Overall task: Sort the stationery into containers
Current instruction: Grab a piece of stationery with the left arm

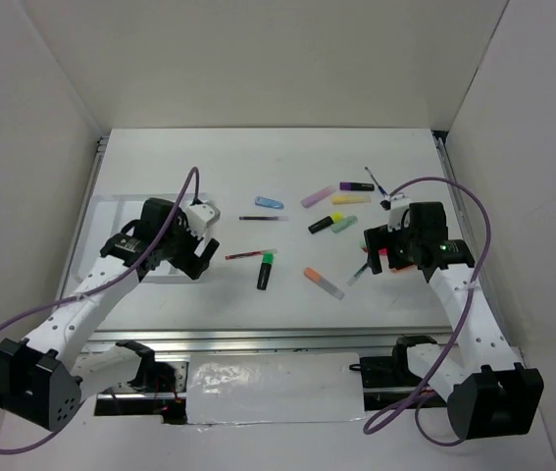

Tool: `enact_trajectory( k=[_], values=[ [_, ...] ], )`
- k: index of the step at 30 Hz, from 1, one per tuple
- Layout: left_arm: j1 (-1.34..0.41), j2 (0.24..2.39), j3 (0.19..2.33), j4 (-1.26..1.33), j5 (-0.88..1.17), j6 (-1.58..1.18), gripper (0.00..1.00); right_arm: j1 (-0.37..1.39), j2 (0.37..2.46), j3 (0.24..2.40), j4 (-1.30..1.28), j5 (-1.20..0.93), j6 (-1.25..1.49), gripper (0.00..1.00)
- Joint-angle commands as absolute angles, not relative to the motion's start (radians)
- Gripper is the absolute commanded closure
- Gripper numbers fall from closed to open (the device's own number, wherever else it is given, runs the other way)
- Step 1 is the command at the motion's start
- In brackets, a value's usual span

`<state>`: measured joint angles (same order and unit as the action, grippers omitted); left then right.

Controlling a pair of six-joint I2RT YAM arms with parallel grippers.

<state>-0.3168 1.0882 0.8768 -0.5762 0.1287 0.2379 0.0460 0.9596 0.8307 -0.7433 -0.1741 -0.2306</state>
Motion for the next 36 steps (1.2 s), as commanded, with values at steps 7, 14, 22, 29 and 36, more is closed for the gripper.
enact_trajectory(
  k=[7, 14, 22, 29, 36],
  values=[
    [-0.455, 1.354, 1.103, -0.606, 0.118, 0.307, 0.08, 0.034, 0.980, 0.862, -0.749, -0.166, -0.235, 0.00],
    [-0.606, 1.623, 1.239, -0.580, 0.123, 0.368, 0.17, 0.014, 1.006, 0.861, -0.747, -0.181, -0.227, 0.00],
    [-0.624, 1.885, 1.405, -0.624, 0.170, 0.414, 0.28, 0.008, 1.031, 0.861, -0.744, -0.206, -0.221, 0.00],
    [-0.626, 1.973, 1.431, -0.623, 0.135, 0.478, 0.49, 0.008, 1.049, 0.859, -0.735, -0.215, -0.227, 0.00],
    [-0.627, 2.034, 1.424, -0.601, 0.110, 0.495, 0.63, 0.008, 1.066, 0.864, -0.729, -0.213, -0.236, 0.00]
  ],
)
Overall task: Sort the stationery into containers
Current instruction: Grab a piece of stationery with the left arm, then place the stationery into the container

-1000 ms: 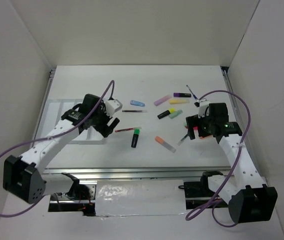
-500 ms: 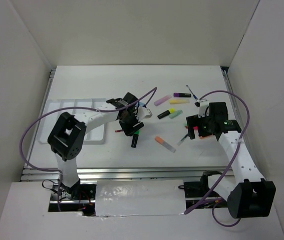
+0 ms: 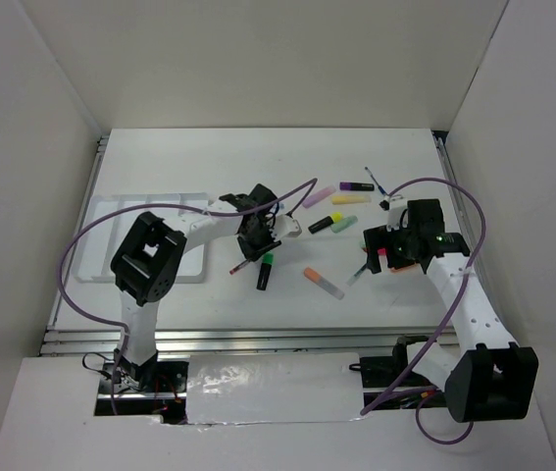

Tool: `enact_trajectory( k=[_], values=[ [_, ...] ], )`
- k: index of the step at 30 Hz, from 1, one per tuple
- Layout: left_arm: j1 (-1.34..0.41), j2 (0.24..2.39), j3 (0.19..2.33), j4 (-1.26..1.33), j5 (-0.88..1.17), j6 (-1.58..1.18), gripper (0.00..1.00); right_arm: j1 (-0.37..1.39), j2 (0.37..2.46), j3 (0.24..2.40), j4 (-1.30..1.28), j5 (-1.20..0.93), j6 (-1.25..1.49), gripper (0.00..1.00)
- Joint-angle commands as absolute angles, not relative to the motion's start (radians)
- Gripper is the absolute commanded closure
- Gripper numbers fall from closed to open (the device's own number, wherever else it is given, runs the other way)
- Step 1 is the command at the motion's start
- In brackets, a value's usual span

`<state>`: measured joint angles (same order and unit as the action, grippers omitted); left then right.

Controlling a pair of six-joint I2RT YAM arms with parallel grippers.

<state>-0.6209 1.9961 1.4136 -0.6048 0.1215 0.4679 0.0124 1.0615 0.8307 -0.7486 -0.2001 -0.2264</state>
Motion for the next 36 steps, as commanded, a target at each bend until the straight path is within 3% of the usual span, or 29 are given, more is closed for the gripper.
enact_trajectory(
  k=[1, 2, 4, 8, 12, 20, 28, 36],
  values=[
    [-0.627, 2.040, 1.425, -0.598, 0.109, 0.494, 0.66, 0.008, 1.069, 0.862, -0.729, -0.213, -0.238, 0.00],
    [-0.627, 2.048, 1.430, -0.597, 0.103, 0.494, 0.71, 0.006, 1.068, 0.865, -0.727, -0.213, -0.238, 0.00],
    [-0.629, 2.071, 1.448, -0.601, 0.098, 0.476, 0.89, 0.008, 1.069, 0.865, -0.729, -0.210, -0.239, 0.00],
    [-0.620, 2.053, 1.502, -0.617, 0.092, 0.420, 1.00, 0.008, 1.068, 0.871, -0.729, -0.204, -0.244, 0.00],
    [-0.549, 1.939, 1.583, -0.644, 0.077, 0.249, 1.00, 0.008, 1.062, 0.887, -0.736, -0.204, -0.245, 0.00],
    [-0.161, 1.692, 1.687, -0.797, 0.049, 0.133, 1.00, 0.008, 1.058, 0.910, -0.747, -0.218, -0.252, 0.00],
    [0.297, 1.672, 1.542, -0.845, 0.037, 0.337, 1.00, 0.008, 1.075, 0.907, -0.736, -0.242, -0.245, 0.00],
    [0.442, 1.799, 1.519, -0.792, 0.081, 0.399, 0.93, 0.008, 1.091, 0.882, -0.712, -0.242, -0.233, 0.00]
  ],
)
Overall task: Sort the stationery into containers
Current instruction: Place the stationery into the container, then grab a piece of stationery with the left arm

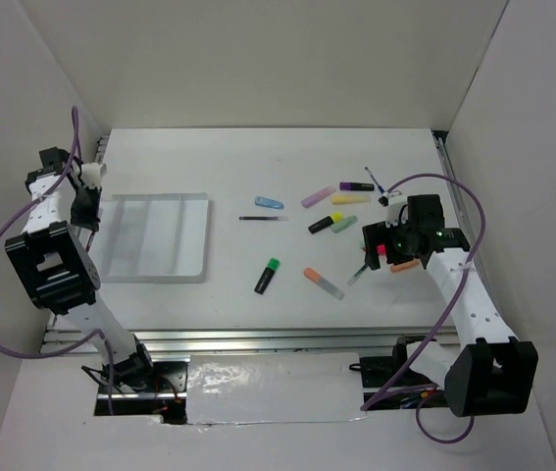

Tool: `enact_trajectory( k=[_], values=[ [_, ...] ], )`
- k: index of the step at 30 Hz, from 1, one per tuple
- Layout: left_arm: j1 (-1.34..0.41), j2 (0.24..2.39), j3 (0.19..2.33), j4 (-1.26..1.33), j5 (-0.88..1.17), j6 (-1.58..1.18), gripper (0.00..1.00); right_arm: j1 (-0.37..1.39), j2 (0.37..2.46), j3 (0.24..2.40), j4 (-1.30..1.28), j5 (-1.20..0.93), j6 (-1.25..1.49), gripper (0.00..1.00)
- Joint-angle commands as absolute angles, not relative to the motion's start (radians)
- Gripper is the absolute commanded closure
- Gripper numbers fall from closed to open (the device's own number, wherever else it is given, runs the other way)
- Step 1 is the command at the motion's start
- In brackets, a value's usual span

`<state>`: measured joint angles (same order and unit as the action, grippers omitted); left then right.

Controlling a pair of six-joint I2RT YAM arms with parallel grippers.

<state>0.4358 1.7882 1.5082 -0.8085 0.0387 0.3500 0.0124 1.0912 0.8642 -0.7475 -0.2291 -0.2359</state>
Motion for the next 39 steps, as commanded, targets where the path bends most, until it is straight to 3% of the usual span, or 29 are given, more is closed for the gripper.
enact_trajectory(
  k=[1, 15, 16, 20, 22, 28, 33, 39],
  values=[
    [0.443, 1.822, 1.526, -0.781, 0.078, 0.397, 0.93, 0.008, 1.092, 0.881, -0.710, -0.238, -0.235, 0.00],
    [0.445, 1.982, 1.543, -0.663, 0.006, 0.347, 0.77, 0.009, 1.115, 0.911, -0.727, -0.226, -0.241, 0.00],
    [0.446, 1.985, 1.548, -0.664, 0.006, 0.347, 0.74, 0.008, 1.115, 0.913, -0.732, -0.225, -0.241, 0.00],
    [0.445, 1.959, 1.572, -0.683, 0.044, 0.351, 0.46, 0.009, 1.114, 0.910, -0.732, -0.222, -0.241, 0.00],
    [0.442, 1.922, 1.592, -0.706, 0.113, 0.357, 0.38, 0.008, 1.114, 0.913, -0.732, -0.224, -0.241, 0.00],
    [0.397, 1.862, 1.739, -0.845, 0.374, 0.432, 0.40, 0.011, 1.112, 0.914, -0.735, -0.227, -0.241, 0.00],
    [0.162, 1.822, 1.801, -0.871, 0.540, 0.532, 0.47, 0.011, 1.124, 0.911, -0.738, -0.224, -0.239, 0.00],
    [-0.099, 1.890, 1.778, -0.799, 0.535, 0.597, 0.52, 0.014, 1.126, 0.908, -0.741, -0.218, -0.235, 0.00]
  ],
)
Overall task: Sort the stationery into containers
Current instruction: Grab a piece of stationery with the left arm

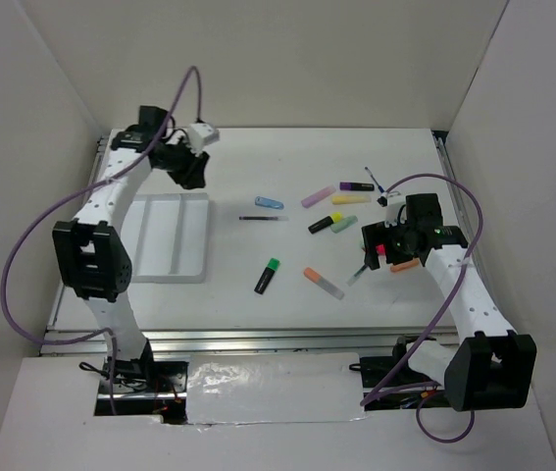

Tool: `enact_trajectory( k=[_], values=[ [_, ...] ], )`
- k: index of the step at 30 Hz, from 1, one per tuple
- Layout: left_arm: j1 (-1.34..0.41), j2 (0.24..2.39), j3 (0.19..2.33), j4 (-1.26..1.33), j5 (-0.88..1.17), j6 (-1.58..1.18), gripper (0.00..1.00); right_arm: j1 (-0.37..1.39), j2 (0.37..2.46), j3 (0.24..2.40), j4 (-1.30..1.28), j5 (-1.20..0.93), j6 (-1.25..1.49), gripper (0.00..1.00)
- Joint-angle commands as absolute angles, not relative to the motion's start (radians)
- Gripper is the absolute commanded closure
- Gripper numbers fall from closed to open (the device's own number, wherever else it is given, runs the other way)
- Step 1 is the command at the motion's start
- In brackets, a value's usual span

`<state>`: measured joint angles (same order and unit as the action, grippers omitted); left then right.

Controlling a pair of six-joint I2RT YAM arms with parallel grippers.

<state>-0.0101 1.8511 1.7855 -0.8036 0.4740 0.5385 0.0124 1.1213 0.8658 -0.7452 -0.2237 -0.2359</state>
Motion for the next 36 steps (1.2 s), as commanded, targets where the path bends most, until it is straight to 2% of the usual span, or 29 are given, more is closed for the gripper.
enact_trajectory(
  k=[1, 5, 12, 17, 29, 31, 32, 35, 36],
  values=[
    [-0.124, 1.908, 1.785, -0.798, 0.532, 0.594, 0.52, 0.014, 1.126, 0.908, -0.744, -0.218, -0.235, 0.00],
    [-0.248, 2.023, 1.850, -0.807, 0.505, 0.624, 0.54, 0.014, 1.131, 0.920, -0.755, -0.213, -0.239, 0.00],
    [-0.350, 2.249, 2.006, -0.874, 0.480, 0.667, 0.53, 0.017, 1.149, 0.928, -0.758, -0.207, -0.242, 0.00],
    [-0.400, 2.298, 1.994, -0.815, 0.407, 0.680, 0.54, 0.018, 1.158, 0.939, -0.768, -0.221, -0.239, 0.00],
    [-0.414, 2.345, 1.956, -0.762, 0.376, 0.670, 0.55, 0.020, 1.149, 0.966, -0.790, -0.236, -0.242, 0.00],
    [-0.420, 2.353, 1.959, -0.764, 0.374, 0.673, 0.57, 0.018, 1.150, 0.973, -0.793, -0.238, -0.244, 0.00],
    [-0.423, 2.356, 1.960, -0.778, 0.373, 0.684, 0.64, 0.018, 1.149, 0.973, -0.795, -0.238, -0.242, 0.00],
    [-0.437, 2.356, 1.942, -0.785, 0.353, 0.707, 0.76, 0.020, 1.149, 0.979, -0.796, -0.235, -0.244, 0.00],
    [-0.442, 2.353, 1.922, -0.785, 0.351, 0.712, 0.77, 0.020, 1.146, 0.982, -0.798, -0.235, -0.245, 0.00]
  ],
)
